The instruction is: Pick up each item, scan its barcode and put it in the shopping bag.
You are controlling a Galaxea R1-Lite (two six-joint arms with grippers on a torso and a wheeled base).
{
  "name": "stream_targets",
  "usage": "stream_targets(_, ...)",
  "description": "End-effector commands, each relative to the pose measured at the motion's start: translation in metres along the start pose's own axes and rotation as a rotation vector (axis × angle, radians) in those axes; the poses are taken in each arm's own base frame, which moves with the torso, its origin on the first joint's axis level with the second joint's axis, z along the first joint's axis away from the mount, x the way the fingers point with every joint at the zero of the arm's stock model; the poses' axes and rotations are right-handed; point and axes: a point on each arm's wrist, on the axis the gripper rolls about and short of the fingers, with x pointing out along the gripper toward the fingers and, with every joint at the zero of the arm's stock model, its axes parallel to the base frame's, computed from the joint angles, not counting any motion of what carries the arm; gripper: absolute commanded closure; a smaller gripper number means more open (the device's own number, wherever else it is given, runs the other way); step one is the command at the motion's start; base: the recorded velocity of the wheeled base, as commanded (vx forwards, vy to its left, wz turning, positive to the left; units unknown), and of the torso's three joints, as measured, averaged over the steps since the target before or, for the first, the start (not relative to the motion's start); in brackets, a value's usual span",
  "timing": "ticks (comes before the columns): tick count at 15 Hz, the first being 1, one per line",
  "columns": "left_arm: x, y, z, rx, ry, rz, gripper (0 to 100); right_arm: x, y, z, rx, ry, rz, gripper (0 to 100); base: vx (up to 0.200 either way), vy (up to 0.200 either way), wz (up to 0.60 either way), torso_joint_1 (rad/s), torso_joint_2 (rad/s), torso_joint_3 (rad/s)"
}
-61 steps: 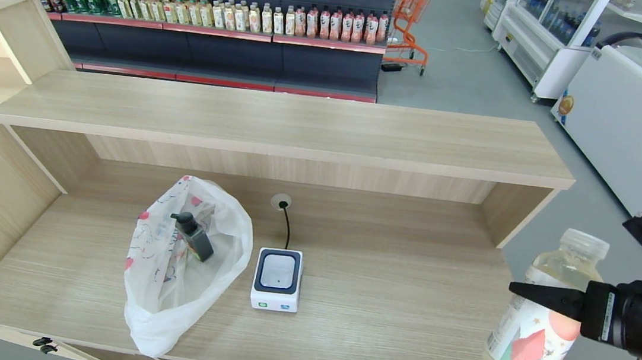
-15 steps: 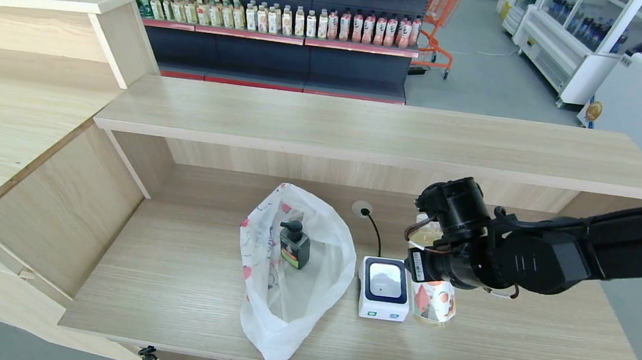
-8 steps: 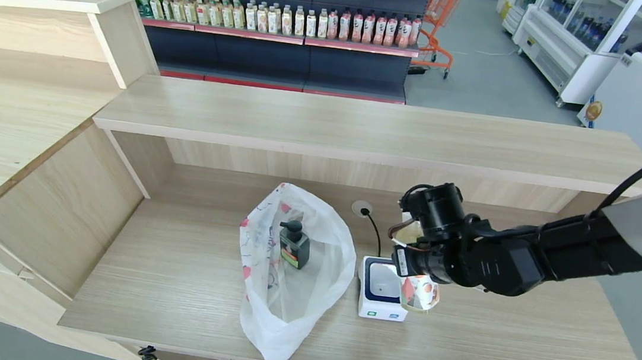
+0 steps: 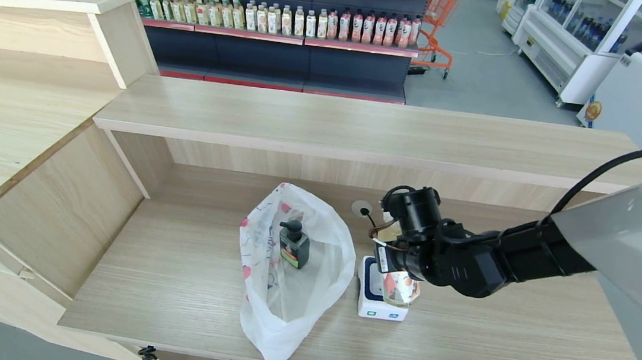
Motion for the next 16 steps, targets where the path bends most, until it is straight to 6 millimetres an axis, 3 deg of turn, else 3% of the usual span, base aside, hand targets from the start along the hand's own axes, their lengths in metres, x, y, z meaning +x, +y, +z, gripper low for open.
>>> stream_targets(1, 0.0, 0.0, 0.0, 0.0, 0.0, 0.0, 0, 0.01, 0.008, 0.0, -0.004, -0.002, 0.006, 100, 0.0, 0.0, 0.0, 0.0, 0.0, 0.0)
stream_targets(6, 0.0, 0.0, 0.0, 0.0, 0.0, 0.0, 0, 0.011, 0.011, 0.0, -0.008, -0.004, 0.01, 100, 0.0, 0.0, 0.0, 0.0, 0.0, 0.0)
stream_targets(10, 0.0, 0.0, 0.0, 0.0, 0.0, 0.0, 0, -0.008, 0.0, 0.02, 0.026, -0.067, 0.009, 100, 0.0, 0.0, 0.0, 0.0, 0.0, 0.0)
stream_targets(12, 0.0, 0.0, 0.0, 0.0, 0.0, 0.0, 0, -0.03, -0.01, 0.034, 0.053, -0.117, 0.012, 100, 0.0, 0.0, 0.0, 0.0, 0.0, 0.0)
stream_targets(16, 0.0, 0.0, 0.0, 0.0, 0.0, 0.0, 0, -0.101, -0.037, 0.056, 0.122, -0.284, 0.042, 100, 0.0, 0.0, 0.0, 0.0, 0.0, 0.0)
